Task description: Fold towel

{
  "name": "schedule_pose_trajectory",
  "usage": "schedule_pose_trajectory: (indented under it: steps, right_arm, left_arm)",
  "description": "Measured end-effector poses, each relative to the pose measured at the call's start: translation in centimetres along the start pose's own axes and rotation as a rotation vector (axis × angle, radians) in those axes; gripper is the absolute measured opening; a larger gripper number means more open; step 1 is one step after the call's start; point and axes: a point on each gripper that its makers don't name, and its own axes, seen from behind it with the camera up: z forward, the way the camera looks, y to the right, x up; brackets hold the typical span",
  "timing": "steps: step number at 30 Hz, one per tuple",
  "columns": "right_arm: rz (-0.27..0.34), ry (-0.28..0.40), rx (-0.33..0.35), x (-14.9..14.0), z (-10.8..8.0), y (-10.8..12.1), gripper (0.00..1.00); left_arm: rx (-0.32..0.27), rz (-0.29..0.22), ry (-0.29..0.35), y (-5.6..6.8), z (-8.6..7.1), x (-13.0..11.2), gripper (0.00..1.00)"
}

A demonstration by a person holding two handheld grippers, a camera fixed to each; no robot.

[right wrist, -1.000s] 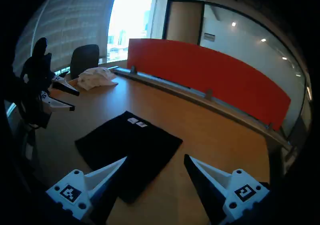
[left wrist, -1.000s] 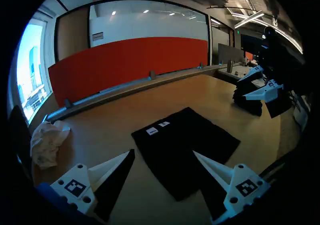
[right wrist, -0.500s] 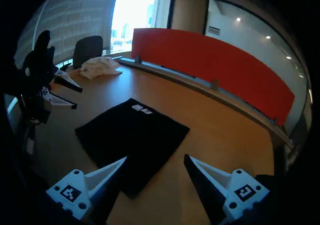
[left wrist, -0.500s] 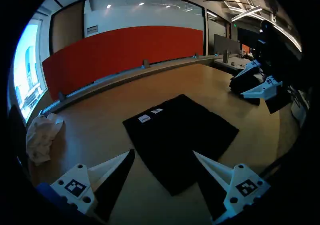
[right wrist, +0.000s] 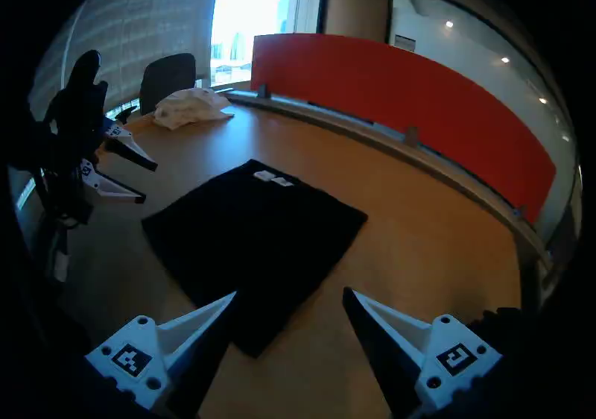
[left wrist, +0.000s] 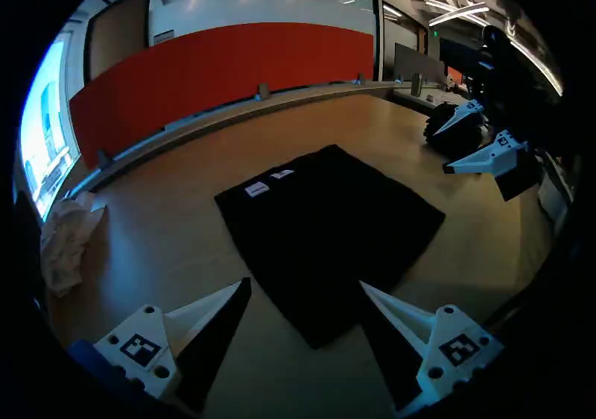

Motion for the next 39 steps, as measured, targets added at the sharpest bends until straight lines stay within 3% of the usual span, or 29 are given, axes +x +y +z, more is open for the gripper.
schedule_pose_trajectory:
  steps: [17, 39]
  right_arm:
    - [-0.022, -0.086, 0.061, -4.0, 1.7, -2.1, 1.0]
    - [-0.063, -0.18, 0.137, -7.2, 3.0, -3.9, 0.99]
  left_arm:
    - [-0.054, -0.005, -0.119, 1.2, 2.0, -4.2, 0.96]
    - [-0.106, 0.019, -0.223, 2.4, 3.0, -7.1, 0.96]
